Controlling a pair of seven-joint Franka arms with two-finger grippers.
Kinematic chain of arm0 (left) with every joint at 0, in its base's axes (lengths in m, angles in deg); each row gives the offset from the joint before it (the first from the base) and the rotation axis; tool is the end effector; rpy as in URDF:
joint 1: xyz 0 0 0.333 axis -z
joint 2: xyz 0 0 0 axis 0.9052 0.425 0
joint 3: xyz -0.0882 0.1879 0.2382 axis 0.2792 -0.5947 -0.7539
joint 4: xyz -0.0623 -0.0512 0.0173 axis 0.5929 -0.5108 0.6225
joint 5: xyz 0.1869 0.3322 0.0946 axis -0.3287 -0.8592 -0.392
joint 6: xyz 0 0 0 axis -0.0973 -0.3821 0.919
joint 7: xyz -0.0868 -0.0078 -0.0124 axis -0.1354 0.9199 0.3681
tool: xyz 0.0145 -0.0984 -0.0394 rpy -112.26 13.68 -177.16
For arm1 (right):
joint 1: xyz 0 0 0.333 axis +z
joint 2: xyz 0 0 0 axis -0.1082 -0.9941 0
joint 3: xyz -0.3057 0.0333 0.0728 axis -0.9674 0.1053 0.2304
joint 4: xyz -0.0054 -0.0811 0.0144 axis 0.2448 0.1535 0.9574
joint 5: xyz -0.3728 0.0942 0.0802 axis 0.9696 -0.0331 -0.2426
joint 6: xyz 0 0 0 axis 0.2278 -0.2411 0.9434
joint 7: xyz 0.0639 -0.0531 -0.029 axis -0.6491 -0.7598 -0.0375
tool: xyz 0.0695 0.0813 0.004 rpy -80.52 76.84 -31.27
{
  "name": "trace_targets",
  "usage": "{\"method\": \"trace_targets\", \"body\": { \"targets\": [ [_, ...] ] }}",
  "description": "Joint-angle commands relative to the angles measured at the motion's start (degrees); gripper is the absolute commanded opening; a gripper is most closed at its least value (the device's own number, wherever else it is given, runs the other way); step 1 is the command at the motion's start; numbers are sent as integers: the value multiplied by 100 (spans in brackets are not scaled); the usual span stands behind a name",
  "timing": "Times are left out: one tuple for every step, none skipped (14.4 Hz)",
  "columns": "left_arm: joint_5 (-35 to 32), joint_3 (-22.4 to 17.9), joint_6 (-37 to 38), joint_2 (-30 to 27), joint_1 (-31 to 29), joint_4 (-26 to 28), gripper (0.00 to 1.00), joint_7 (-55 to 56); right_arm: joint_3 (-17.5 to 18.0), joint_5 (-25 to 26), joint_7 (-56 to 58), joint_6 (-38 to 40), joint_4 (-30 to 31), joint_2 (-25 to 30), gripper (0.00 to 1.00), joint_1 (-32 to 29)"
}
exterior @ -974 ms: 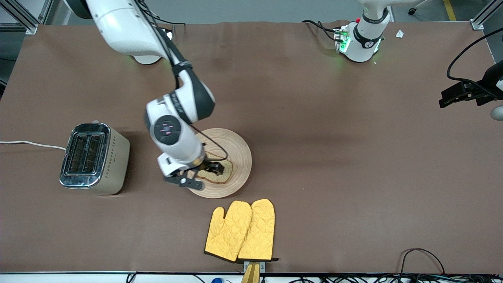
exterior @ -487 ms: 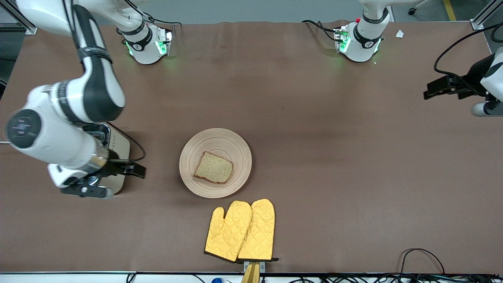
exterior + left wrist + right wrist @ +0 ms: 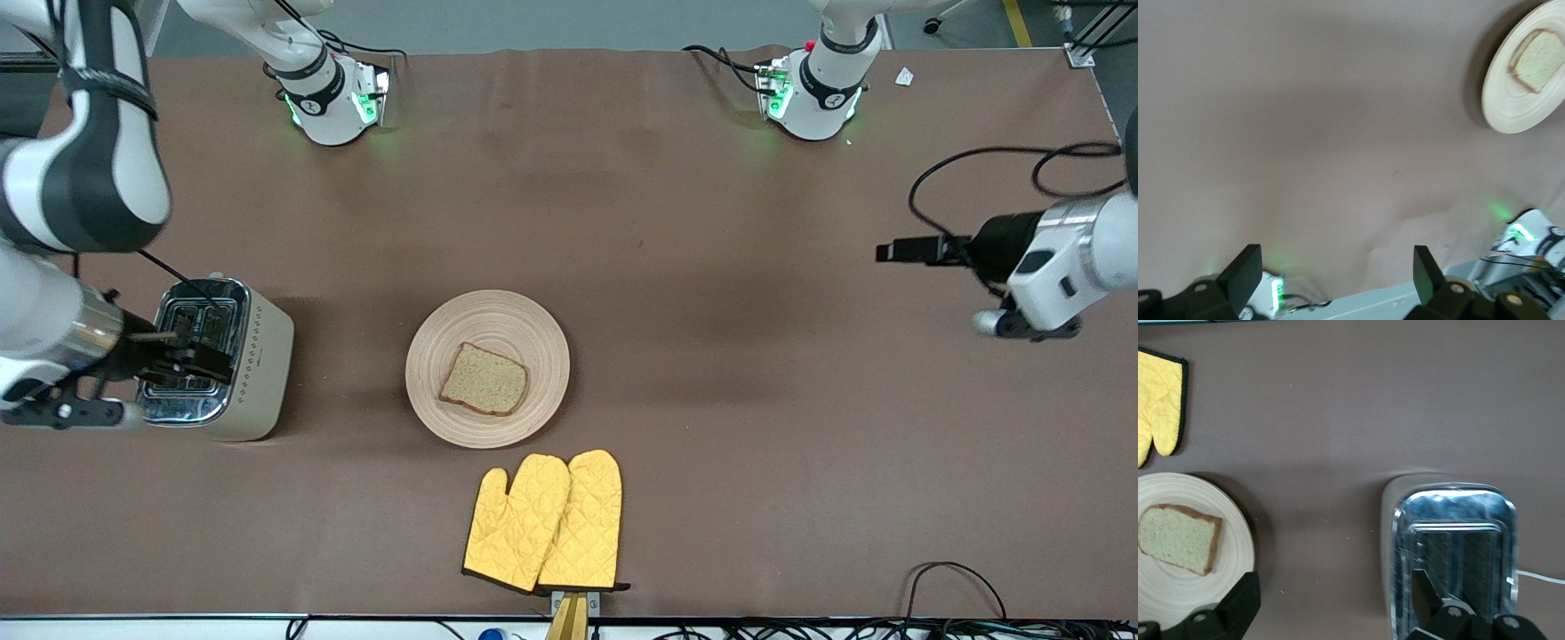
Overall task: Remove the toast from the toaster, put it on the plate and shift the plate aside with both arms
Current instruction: 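Withdraw the right gripper while the left gripper reaches toward the plate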
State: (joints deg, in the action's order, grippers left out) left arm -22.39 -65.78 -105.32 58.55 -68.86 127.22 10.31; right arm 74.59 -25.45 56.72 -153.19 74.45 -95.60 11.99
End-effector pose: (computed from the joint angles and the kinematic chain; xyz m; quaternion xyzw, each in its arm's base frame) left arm 0.6077 -0.0558 0.5010 0.9597 0.0198 -0.1973 0.1989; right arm 0.6636 0.0211 0.5334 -0.9998 0.0039 -0.0192 0.0088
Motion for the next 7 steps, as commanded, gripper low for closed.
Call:
{"method": "trace_targets", "body": {
  "targets": [
    [368,74,-674,44,49,494,100,44,105,195,445,240,431,748,100,-322],
    [692,118,-1183,45,84,923,100,44,114,186,499,232,580,941,100,-436],
    [912,205,-1675,-7,163,1284,100,44,114,186,508,154,773,1126,100,-463],
    [1002,354,-2106,-16,250,1522,100,52,114,186,508,83,879,1249,100,-464],
    [1124,512,-2511,1,304,1664,100,70,114,177,508,82,976,1373,100,-472],
    [1474,671,-2898,71,356,1787,100,70,114,151,508,91,1020,1469,100,-507],
    [1721,794,-3363,150,505,1971,100,53,114,142,491,187,1012,1505,100,-516]
  ]
}}
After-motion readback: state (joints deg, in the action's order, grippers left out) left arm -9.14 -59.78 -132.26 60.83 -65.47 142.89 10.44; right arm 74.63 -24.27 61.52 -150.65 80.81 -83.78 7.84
